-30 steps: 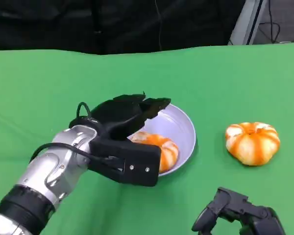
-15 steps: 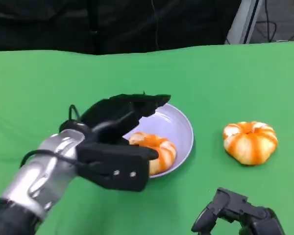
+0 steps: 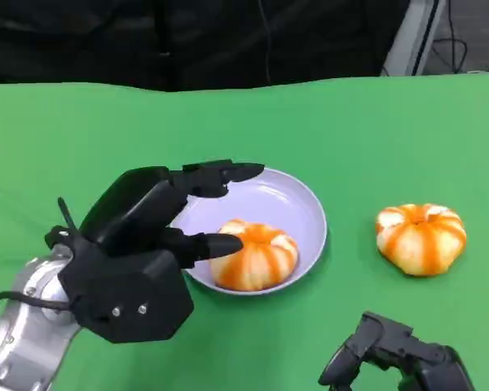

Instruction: Grasp the bread from the table and place it into the plate.

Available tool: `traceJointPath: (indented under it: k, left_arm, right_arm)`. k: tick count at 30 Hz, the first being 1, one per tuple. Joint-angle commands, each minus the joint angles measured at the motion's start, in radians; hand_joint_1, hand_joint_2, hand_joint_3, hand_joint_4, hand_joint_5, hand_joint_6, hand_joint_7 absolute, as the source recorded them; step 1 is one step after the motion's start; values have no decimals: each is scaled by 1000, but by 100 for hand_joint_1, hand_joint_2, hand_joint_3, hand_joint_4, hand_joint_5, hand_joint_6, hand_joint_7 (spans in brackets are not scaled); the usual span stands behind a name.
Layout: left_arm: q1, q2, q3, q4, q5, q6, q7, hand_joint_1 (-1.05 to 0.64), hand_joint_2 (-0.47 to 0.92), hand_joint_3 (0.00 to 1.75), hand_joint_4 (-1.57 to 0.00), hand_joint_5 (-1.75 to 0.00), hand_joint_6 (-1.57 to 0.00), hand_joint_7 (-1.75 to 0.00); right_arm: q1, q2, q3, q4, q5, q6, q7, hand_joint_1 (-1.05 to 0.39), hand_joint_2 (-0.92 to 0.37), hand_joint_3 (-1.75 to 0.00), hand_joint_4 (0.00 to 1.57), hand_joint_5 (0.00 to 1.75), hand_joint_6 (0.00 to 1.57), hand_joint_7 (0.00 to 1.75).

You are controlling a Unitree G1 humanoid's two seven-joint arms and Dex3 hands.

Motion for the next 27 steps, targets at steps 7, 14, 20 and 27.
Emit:
traceJointPath:
  k: [7, 14, 20, 27]
  left_arm:
    - [405, -57, 201, -212, -437, -157, -64, 10, 45, 141, -84, -167, -81, -150]
    - [562, -104, 216, -286, -504, -135, -67, 10, 37, 155, -95, -174, -84, -160]
    - [603, -132, 223, -279, -532, -122, -71, 7, 38, 152, -94, -175, -78, -164]
    - [655, -168, 235, -255, -519, -131, -60, 2, 47, 127, -89, -175, -73, -169]
  right_arm:
    - [4, 2, 0, -13, 8, 13, -4, -6, -27, -140, 76, 157, 82, 128]
    - [8, -4, -8, -22, 16, 15, 2, -8, -28, -139, 76, 157, 82, 127]
    - [10, -11, -16, -24, 16, 13, 4, -6, -28, -139, 76, 156, 83, 126]
    - [11, -24, -28, -15, 30, -1, 9, -8, -28, -137, 77, 155, 83, 126]
